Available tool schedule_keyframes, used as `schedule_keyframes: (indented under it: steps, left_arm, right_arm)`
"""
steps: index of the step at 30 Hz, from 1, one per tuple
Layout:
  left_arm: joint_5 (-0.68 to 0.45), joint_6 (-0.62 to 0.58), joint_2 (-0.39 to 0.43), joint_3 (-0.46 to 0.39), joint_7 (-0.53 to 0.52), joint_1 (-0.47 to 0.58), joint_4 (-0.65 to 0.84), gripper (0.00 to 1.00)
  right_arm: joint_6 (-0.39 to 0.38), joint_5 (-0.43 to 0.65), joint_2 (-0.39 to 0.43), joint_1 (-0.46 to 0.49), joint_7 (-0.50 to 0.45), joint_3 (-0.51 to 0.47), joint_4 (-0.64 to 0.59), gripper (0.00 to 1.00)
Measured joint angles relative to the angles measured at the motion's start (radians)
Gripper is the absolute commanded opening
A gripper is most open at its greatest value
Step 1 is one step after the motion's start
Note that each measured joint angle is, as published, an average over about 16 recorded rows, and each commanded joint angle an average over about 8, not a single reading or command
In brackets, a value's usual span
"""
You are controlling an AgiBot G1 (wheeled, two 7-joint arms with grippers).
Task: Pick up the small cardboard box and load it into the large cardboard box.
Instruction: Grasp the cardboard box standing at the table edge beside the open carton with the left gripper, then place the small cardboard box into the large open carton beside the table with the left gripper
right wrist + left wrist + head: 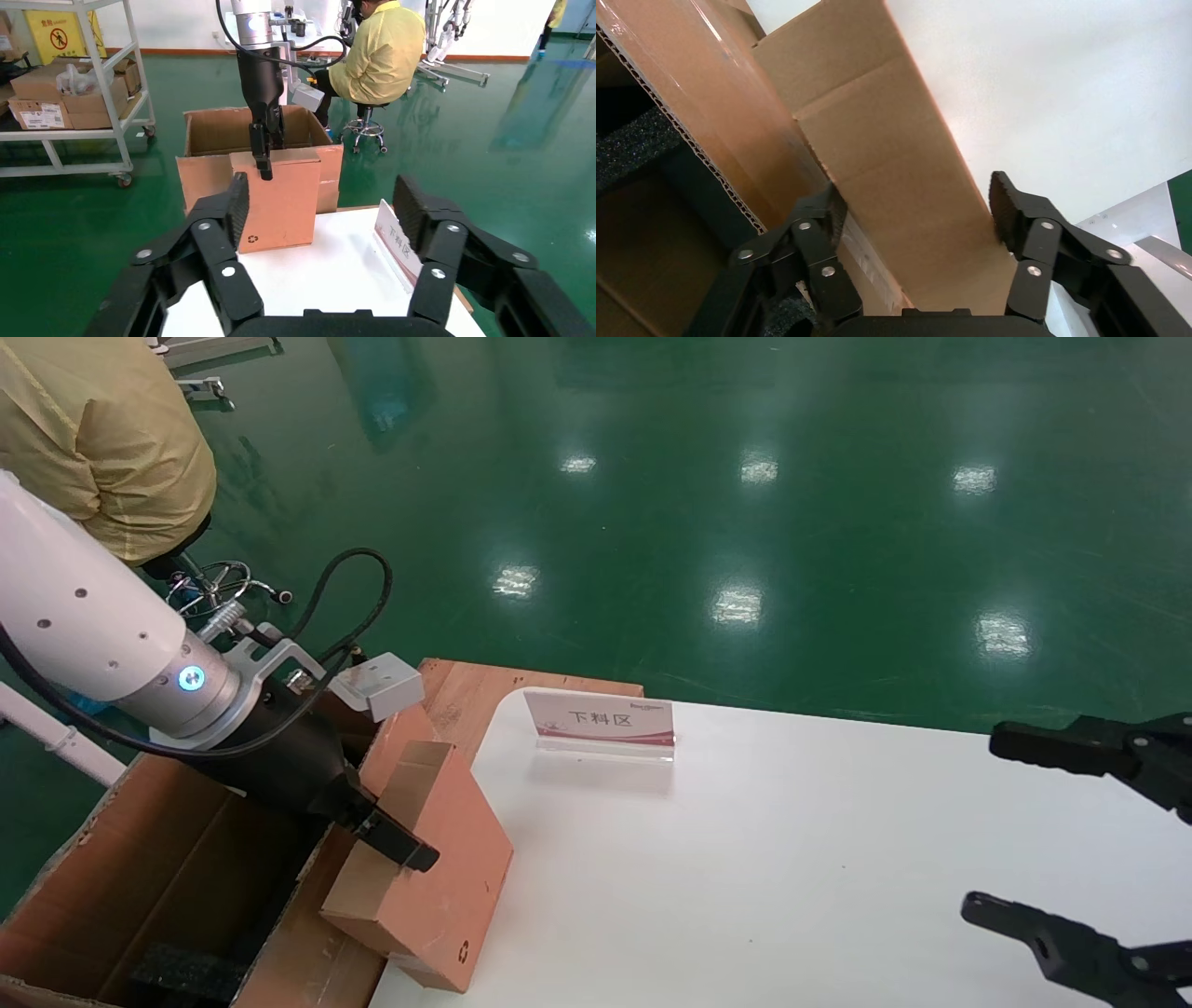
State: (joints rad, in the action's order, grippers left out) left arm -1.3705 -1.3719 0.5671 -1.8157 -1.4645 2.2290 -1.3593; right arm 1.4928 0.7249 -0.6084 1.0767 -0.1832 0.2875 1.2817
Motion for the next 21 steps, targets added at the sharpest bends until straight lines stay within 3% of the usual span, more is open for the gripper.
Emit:
schedule_keyframes:
  steps: [13,21]
  left_arm:
    - [-0.005,-0.008,0.007,0.006,0.007,0.015,0.01,0.0]
    - [-0.045,-0.047,0.039,0.04,0.016,0.121,0.022,0.0]
  right_arm:
    - [0.0,0.0,0.0,0.0,0.0,0.0,0.0,0.0]
    - [0.0,0.0,0.0,0.0,0.0,0.0,-0.001,0.0]
